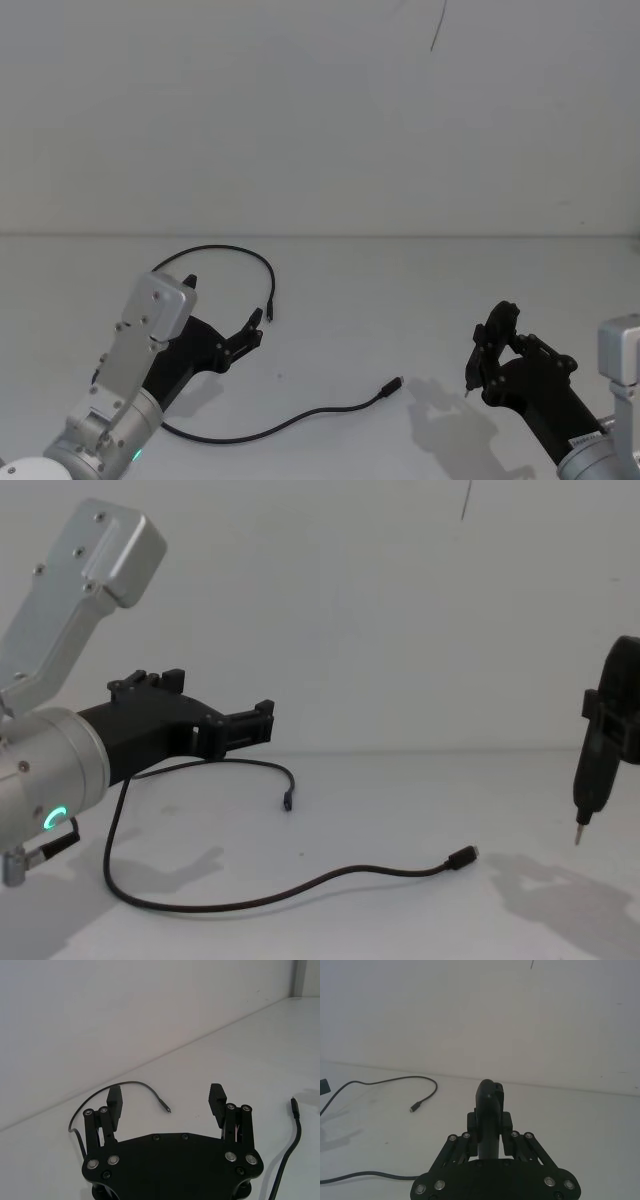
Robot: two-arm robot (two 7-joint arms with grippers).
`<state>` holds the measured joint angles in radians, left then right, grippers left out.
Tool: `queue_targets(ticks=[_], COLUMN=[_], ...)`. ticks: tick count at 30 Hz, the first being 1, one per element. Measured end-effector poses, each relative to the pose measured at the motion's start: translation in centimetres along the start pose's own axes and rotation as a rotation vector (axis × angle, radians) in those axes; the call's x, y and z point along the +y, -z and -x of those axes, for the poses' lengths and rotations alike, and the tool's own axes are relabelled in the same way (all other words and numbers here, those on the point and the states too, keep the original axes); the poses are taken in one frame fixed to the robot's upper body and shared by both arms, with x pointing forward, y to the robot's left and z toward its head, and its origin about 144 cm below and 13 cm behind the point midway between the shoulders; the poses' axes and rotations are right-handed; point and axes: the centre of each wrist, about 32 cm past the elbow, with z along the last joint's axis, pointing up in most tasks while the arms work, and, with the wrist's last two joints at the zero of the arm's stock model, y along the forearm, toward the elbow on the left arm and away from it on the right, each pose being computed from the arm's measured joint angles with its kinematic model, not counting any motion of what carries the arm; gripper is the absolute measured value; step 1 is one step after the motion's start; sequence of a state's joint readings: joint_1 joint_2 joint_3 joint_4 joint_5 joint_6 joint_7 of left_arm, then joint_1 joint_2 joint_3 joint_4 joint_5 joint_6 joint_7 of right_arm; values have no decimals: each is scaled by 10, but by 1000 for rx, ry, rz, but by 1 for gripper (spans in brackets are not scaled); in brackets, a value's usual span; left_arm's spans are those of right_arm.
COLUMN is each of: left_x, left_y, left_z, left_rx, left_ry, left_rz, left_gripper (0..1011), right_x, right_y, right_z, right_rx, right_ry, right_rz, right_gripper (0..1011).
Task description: Pick up the data cable with the one hand.
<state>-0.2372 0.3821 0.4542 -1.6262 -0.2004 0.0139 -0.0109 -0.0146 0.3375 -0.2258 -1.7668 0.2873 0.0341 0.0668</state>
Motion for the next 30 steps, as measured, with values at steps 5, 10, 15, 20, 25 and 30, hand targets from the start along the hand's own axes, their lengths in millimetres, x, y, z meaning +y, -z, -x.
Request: queue_targets(ticks=[5, 10, 15, 20, 25, 30], left_x=[0, 0, 0, -2, -4, -8], left_y=[0, 0, 0, -1, -2, -4], left_z=[0, 0, 0, -1, -4, -9], left_rx=[0, 0, -1, -1, -1, -3], left_ry=[0, 0, 9, 50, 101, 173], left_rz=[0, 0, -1, -10, -21, -39], left_gripper=[1001, 1001, 1001, 1001, 1001, 1001], right_x=[0, 0, 0, 0, 0, 0], right_y=[0, 0, 0, 0, 0, 0], right_z=[0, 0, 0, 0, 0, 0], right_rx=[0, 0, 0, 0, 0, 0], right_ry=[0, 0, 0, 0, 0, 0], right_rz=[0, 0, 0, 0, 0, 0], right_gripper=[263, 263, 263, 263, 263, 263])
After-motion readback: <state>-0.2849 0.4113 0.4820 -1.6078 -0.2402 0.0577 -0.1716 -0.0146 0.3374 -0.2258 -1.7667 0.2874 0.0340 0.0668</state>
